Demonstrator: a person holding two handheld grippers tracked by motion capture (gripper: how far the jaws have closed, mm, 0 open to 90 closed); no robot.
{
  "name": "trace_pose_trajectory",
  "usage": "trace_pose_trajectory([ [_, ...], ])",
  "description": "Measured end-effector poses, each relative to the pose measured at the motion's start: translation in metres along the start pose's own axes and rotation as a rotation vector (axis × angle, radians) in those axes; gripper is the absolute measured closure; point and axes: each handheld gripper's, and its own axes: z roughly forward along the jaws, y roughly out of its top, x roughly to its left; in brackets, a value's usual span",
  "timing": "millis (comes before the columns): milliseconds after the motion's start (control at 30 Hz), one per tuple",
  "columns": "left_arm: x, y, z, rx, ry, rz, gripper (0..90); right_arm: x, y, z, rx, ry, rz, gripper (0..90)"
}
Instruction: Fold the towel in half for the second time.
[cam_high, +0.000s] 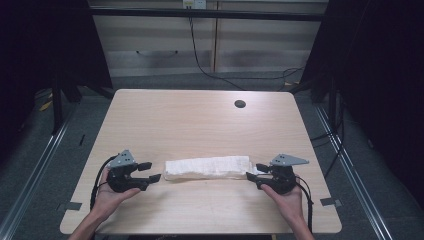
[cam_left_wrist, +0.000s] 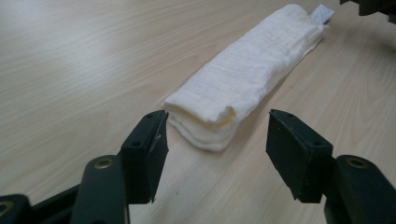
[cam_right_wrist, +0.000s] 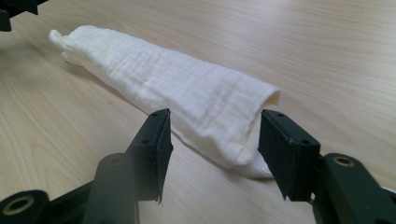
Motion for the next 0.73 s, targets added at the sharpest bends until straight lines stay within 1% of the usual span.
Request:
trace_pose_trajectory([
  [33, 0.001, -0.002, -0.004, -0.005, 0.004, -0.014, 36.1, -0.001, -0.001, -0.003, 0.001, -0.005, 0.007, 42.5],
  [67, 0.001, -0.003, -0.006, -0.004, 0.008, -0.017, 35.1, -0.003, -0.003, -0.007, 0.001, -0.012, 0.013, 42.1],
  [167, 0.003, -0.008, -0.012, 0.005, 0.039, -0.046, 33.8, -0.009, -0.01, -0.016, -0.013, -0.031, 0.028, 41.3],
  [200, 0.003, -0.009, -0.012, 0.017, 0.042, -0.05, 33.0, -0.011, -0.013, -0.019, -0.017, -0.037, 0.043, 40.9],
  [267, 0.003, -0.012, -0.013, 0.016, 0.053, -0.06, 31.2, -0.016, -0.018, -0.022, -0.023, -0.045, 0.066, 39.6],
  [300, 0.003, -0.014, -0.014, 0.021, 0.05, -0.061, 31.1, -0.018, -0.019, -0.024, -0.027, -0.05, 0.071, 39.5],
  [333, 0.002, -0.016, -0.015, 0.03, 0.056, -0.059, 30.0, -0.019, -0.02, -0.027, -0.034, -0.053, 0.078, 39.2],
  [433, 0.005, -0.021, -0.018, 0.049, 0.039, -0.072, 23.5, -0.02, -0.024, -0.035, -0.044, -0.065, 0.082, 37.7],
  [467, 0.006, -0.024, -0.02, 0.039, 0.061, -0.077, 21.8, -0.021, -0.027, -0.038, -0.05, -0.069, 0.083, 37.1],
  [533, 0.01, -0.028, -0.023, 0.033, 0.082, -0.102, 19.7, -0.023, -0.03, -0.042, -0.055, -0.079, 0.096, 35.8],
  [600, 0.015, -0.031, -0.026, 0.029, 0.105, -0.116, 15.8, -0.026, -0.032, -0.043, -0.057, -0.091, 0.103, 34.5],
  [633, 0.017, -0.032, -0.026, 0.026, 0.114, -0.128, 16.0, -0.026, -0.033, -0.042, -0.05, -0.095, 0.103, 34.4],
  [667, 0.019, -0.033, -0.026, 0.032, 0.124, -0.145, 15.9, -0.027, -0.033, -0.042, -0.046, -0.095, 0.104, 34.4],
  [700, 0.02, -0.034, -0.025, 0.032, 0.148, -0.162, 15.8, -0.028, -0.034, -0.041, -0.043, -0.099, 0.106, 34.4],
  [733, 0.021, -0.034, -0.024, 0.042, 0.162, -0.176, 15.9, -0.029, -0.034, -0.04, -0.033, -0.111, 0.126, 33.9],
])
